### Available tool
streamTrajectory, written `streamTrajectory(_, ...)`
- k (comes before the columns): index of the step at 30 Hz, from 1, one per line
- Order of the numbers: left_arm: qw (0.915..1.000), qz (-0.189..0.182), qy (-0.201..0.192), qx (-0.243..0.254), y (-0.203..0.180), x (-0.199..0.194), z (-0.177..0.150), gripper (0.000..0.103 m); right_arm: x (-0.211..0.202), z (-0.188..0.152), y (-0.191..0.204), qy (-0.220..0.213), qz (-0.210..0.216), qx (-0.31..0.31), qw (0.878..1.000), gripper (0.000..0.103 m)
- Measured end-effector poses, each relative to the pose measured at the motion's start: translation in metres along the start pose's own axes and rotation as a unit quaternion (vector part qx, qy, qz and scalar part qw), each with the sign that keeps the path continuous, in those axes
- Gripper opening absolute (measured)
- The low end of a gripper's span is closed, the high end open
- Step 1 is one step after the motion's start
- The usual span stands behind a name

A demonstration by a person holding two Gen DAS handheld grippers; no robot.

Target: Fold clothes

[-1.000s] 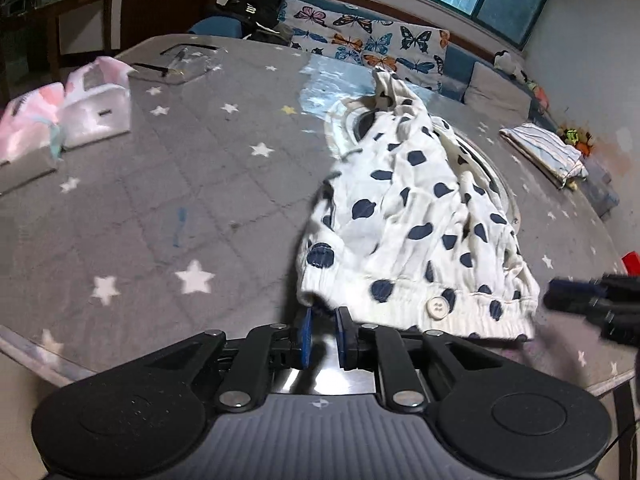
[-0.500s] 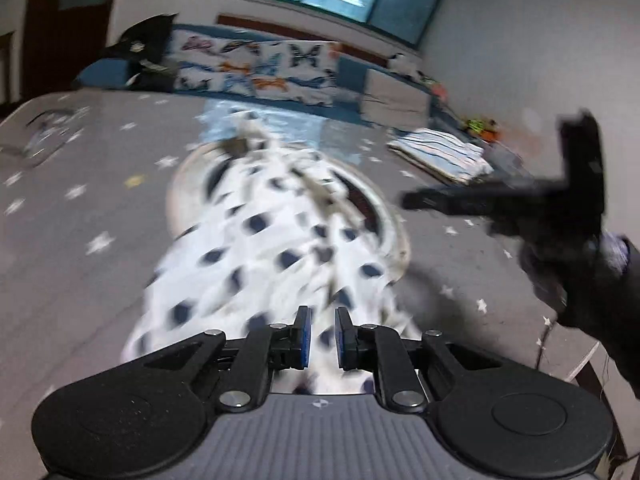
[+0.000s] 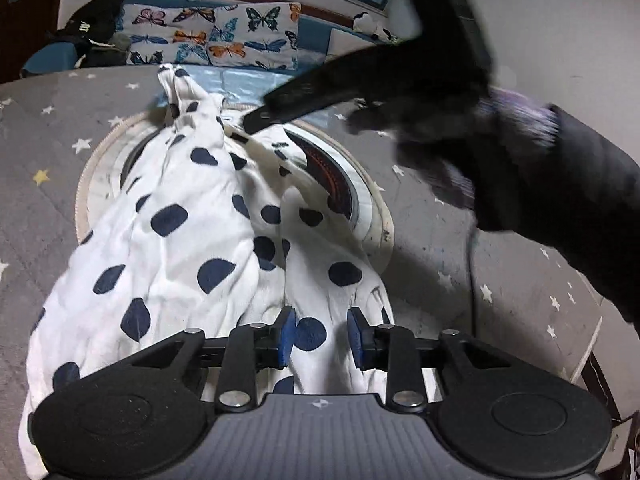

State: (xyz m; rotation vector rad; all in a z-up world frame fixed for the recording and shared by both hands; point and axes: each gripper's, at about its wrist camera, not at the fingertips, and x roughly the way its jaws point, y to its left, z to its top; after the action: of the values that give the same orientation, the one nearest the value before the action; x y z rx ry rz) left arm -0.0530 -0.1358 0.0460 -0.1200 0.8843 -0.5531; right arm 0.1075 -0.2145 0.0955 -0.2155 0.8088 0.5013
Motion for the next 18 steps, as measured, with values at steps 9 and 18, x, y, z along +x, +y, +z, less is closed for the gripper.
streamTrajectory(9,0.9998,-0.015,0.013,0.008,0.005,0.004,-0.005,0.029,0.013,-0.013,-0.003,0.007,-0.027,0.007,1.000,0.003)
streamTrajectory(18,0.9984,-0.041,0.020,0.034,0.003,0.005,-0.007,0.029,-0.050,-0.047,-0.025,-0.005,-0.088,0.029,0.996,0.002)
